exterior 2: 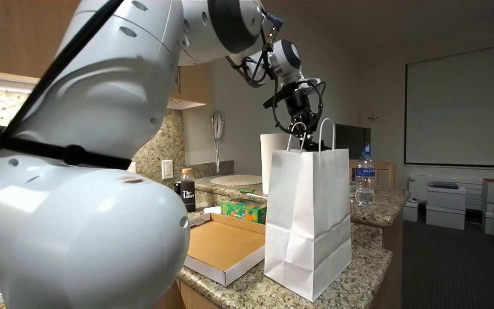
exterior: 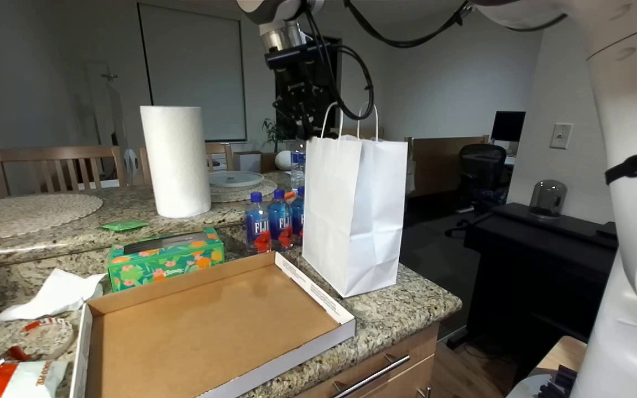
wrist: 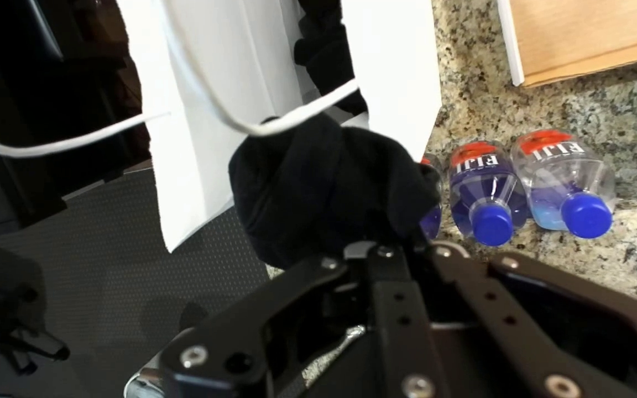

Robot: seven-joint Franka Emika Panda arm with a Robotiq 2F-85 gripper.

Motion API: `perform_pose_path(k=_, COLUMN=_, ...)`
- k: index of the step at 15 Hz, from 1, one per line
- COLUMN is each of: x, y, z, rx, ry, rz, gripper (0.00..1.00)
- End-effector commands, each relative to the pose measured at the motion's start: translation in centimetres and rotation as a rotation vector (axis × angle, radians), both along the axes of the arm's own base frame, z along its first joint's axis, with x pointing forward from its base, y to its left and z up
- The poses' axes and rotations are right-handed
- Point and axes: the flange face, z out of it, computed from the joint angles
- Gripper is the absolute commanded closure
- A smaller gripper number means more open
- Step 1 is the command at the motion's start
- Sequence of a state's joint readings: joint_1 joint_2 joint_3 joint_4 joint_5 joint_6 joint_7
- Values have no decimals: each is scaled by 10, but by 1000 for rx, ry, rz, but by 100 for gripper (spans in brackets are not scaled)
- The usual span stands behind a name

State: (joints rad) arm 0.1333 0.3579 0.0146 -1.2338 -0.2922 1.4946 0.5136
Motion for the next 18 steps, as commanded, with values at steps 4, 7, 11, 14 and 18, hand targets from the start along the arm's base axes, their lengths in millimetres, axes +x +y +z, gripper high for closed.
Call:
perform_pose_path(k=4, x=-14, y=-6, z=26, rx=4, ry=-26, rz=35, gripper=91)
perform_pose_path(k=7, x=-22, y=-8, z=46, rx=22, ry=-72, rz=41, gripper=91)
perform_pose_path(k=11, x=-37, y=-20, z=81, rx=68, ry=-177, rz=35, gripper=91)
perform_pose_path(k=14, x=-47, y=-32, z=103, rx=107, ry=-261, rz=24, gripper=91)
perform_pose_path(k=18, x=-61, y=-44, z=113, rx=134, ry=-328, rz=18, gripper=92)
